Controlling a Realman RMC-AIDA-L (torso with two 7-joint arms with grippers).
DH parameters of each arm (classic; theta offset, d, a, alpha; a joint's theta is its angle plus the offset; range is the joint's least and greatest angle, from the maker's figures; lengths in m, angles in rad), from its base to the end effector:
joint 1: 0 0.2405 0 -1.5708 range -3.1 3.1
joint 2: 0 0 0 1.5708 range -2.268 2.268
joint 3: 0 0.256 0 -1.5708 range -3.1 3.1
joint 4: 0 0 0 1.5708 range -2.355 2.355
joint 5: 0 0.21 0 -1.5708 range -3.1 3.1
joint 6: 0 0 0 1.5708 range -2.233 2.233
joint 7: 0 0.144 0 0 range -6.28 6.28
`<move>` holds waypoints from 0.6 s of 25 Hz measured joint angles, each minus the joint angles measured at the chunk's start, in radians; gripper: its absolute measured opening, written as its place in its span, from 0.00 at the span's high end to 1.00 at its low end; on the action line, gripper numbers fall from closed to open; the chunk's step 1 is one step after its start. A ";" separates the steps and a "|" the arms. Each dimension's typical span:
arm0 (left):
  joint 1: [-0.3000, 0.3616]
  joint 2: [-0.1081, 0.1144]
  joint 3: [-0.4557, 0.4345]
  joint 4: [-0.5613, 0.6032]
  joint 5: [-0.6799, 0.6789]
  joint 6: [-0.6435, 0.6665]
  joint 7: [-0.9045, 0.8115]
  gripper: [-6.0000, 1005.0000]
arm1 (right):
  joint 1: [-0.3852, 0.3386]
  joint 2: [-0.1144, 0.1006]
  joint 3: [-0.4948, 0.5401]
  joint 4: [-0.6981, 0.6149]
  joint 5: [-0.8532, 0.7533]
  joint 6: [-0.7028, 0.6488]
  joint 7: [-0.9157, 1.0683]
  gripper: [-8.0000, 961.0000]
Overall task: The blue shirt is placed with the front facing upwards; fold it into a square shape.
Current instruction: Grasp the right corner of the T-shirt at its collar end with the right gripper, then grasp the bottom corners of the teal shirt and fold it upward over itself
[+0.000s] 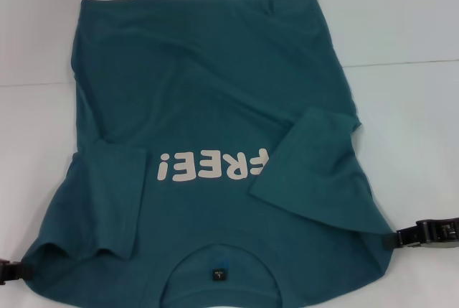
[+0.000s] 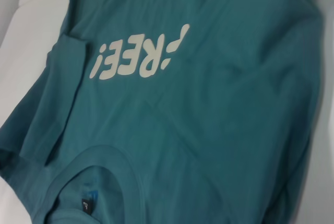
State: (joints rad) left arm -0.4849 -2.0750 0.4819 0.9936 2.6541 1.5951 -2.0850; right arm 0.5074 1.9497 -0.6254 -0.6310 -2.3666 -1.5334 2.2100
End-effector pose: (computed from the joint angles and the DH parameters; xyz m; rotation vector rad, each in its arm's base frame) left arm -0.3438 0.3030 0.0639 -2.3162 -1.5152 -0.0081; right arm 0.3386 0.3112 0.0375 -2.3082 1.8201 0.2759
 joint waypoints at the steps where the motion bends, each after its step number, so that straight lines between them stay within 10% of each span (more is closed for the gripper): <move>1: 0.000 0.000 0.000 0.000 0.000 0.000 0.000 0.99 | -0.001 -0.001 0.000 0.000 0.000 0.001 0.002 0.77; 15: 0.006 0.000 -0.005 0.043 0.004 0.066 -0.024 0.98 | -0.064 -0.007 0.064 -0.005 0.010 -0.064 -0.099 0.96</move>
State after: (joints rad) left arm -0.4789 -2.0747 0.4766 1.0368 2.6577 1.6612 -2.1088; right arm 0.4436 1.9429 -0.5611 -0.6364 -2.3565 -1.5979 2.1106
